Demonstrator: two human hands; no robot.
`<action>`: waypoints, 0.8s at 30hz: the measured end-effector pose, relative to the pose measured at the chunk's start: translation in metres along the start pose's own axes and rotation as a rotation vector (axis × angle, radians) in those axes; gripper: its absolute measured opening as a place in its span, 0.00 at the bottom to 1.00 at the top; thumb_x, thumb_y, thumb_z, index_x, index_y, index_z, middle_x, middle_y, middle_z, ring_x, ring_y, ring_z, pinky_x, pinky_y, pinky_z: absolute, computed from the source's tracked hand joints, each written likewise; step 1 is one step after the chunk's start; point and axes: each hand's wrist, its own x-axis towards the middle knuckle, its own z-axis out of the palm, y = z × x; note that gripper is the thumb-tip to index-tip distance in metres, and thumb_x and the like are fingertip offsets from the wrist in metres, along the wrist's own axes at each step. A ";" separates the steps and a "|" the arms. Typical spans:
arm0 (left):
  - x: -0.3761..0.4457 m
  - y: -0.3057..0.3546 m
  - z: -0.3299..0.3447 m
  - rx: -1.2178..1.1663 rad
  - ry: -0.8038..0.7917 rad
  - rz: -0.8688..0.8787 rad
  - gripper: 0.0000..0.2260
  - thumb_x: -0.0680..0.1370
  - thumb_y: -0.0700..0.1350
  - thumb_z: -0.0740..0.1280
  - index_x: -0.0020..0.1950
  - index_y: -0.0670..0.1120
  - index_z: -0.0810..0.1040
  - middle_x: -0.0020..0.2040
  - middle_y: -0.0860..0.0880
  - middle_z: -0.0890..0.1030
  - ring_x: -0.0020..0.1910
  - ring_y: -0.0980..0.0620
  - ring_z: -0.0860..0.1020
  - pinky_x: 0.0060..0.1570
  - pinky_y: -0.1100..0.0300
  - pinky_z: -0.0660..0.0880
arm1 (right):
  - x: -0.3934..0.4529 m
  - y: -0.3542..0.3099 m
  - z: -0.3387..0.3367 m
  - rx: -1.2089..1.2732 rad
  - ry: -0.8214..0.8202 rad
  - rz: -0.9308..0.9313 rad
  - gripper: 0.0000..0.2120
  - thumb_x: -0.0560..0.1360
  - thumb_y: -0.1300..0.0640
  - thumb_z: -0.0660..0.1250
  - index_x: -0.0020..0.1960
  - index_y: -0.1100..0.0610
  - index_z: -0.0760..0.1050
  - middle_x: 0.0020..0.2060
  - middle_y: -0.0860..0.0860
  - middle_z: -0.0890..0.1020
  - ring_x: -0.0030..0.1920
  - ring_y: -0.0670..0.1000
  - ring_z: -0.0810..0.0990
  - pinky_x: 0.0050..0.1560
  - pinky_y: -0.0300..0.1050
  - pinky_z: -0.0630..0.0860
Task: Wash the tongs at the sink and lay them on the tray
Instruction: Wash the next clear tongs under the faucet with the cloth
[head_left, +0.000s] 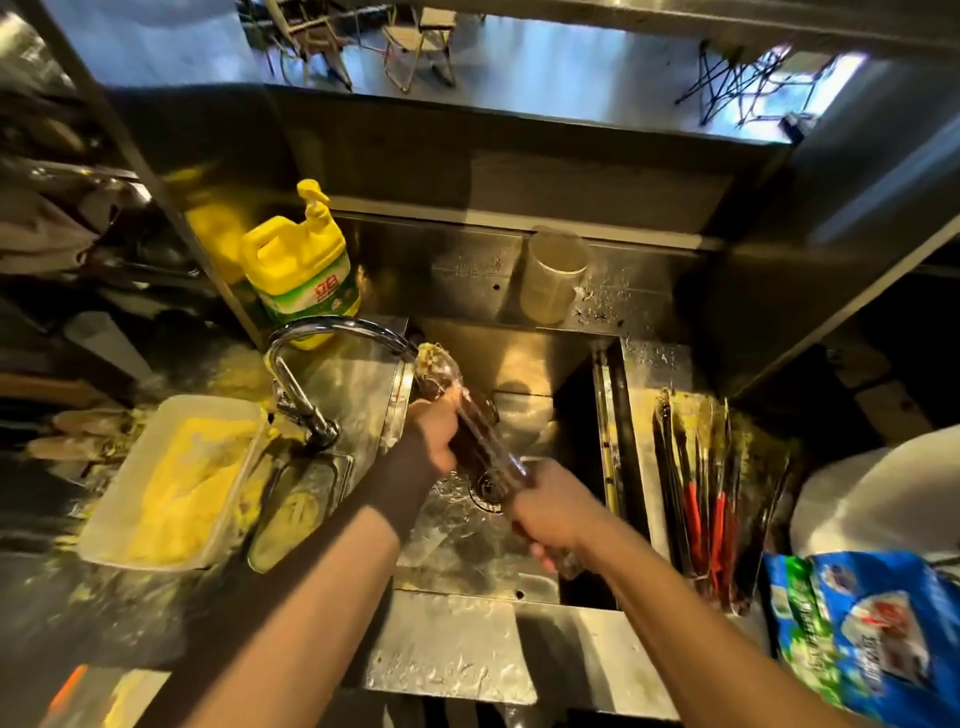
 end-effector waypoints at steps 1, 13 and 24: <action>0.002 -0.001 0.000 0.013 0.007 -0.004 0.11 0.83 0.49 0.60 0.53 0.42 0.76 0.44 0.42 0.78 0.36 0.43 0.80 0.31 0.55 0.80 | 0.000 0.002 0.001 -0.004 -0.005 -0.014 0.05 0.74 0.62 0.62 0.50 0.57 0.73 0.31 0.55 0.79 0.23 0.49 0.75 0.27 0.45 0.75; 0.016 -0.013 -0.006 0.089 0.041 -0.002 0.11 0.83 0.49 0.62 0.51 0.42 0.77 0.45 0.40 0.80 0.40 0.43 0.82 0.39 0.50 0.80 | 0.000 0.003 0.006 0.024 0.011 0.015 0.02 0.73 0.65 0.62 0.43 0.63 0.74 0.22 0.52 0.75 0.19 0.50 0.73 0.23 0.44 0.73; 0.014 -0.006 0.002 -0.005 0.042 0.042 0.14 0.84 0.46 0.61 0.61 0.36 0.75 0.48 0.37 0.81 0.40 0.43 0.82 0.40 0.50 0.80 | -0.008 -0.008 0.005 0.050 0.062 0.054 0.05 0.75 0.66 0.61 0.40 0.65 0.73 0.23 0.53 0.73 0.17 0.49 0.70 0.19 0.39 0.67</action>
